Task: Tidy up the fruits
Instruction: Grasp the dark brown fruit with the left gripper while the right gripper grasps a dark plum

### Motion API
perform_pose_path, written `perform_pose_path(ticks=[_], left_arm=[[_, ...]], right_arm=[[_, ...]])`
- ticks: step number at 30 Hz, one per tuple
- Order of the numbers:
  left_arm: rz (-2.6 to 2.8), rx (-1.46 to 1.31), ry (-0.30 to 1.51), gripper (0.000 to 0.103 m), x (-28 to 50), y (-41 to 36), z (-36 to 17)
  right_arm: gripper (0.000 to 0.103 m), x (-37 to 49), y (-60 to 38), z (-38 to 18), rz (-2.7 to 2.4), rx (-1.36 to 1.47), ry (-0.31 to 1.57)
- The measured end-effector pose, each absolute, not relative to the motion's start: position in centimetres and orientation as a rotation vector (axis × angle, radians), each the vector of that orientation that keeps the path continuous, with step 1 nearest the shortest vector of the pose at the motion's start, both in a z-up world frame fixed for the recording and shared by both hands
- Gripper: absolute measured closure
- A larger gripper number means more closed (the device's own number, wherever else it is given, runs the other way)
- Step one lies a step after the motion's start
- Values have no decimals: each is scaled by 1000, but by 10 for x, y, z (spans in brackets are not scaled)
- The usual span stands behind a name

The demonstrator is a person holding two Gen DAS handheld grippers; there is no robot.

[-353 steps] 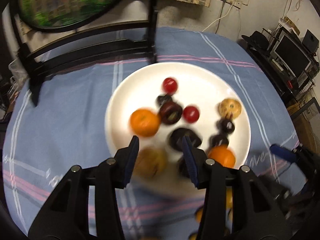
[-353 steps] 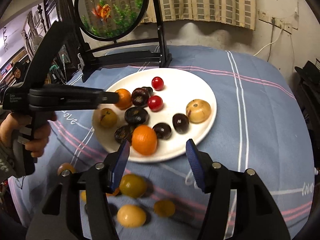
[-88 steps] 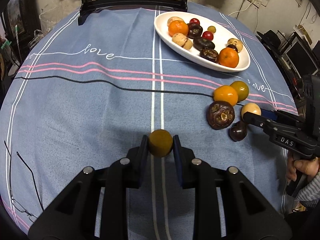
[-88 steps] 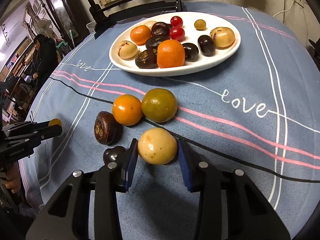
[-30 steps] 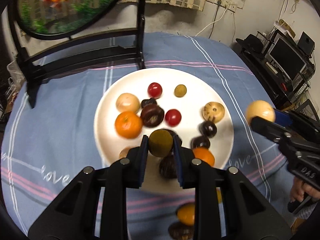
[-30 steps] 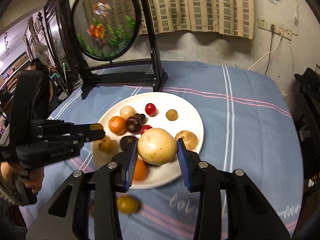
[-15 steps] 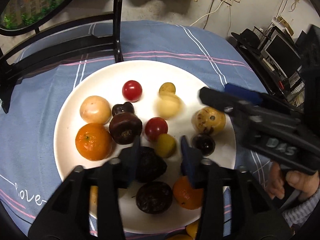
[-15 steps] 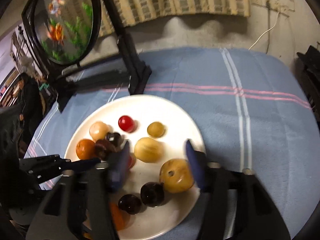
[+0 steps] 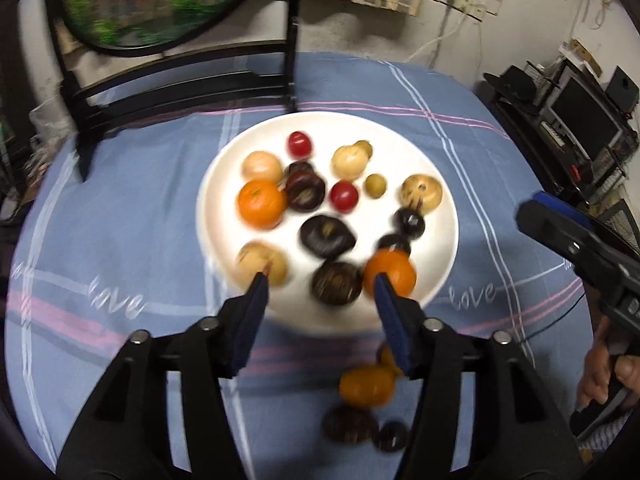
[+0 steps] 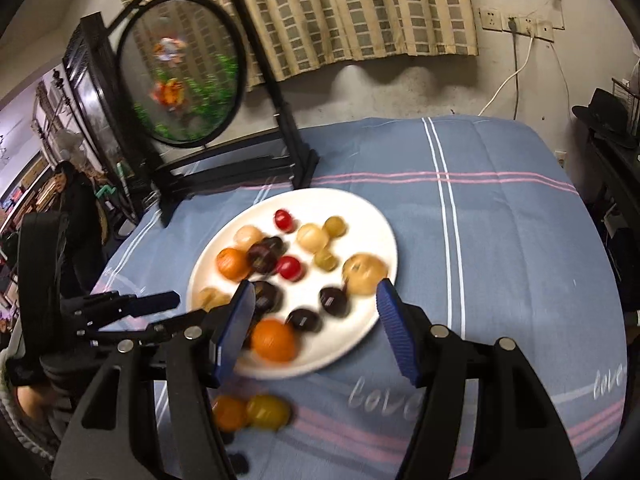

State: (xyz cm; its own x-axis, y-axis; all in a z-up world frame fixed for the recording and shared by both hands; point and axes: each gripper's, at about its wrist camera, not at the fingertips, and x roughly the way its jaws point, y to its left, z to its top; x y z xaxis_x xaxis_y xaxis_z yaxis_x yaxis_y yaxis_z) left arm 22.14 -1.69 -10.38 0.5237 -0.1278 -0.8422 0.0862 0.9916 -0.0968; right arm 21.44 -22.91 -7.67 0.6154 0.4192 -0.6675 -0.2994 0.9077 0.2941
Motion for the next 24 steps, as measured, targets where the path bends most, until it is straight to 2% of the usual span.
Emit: perform_pose_path(ticks=[7,24], left_arm=[[12,-45,965,23,154,-4,-77],[54,-19,871,17,76,-11,-36]], right_arm=[[39,143,-225,-60,466,123,806],[39,43,-229,-66,521,74,863]])
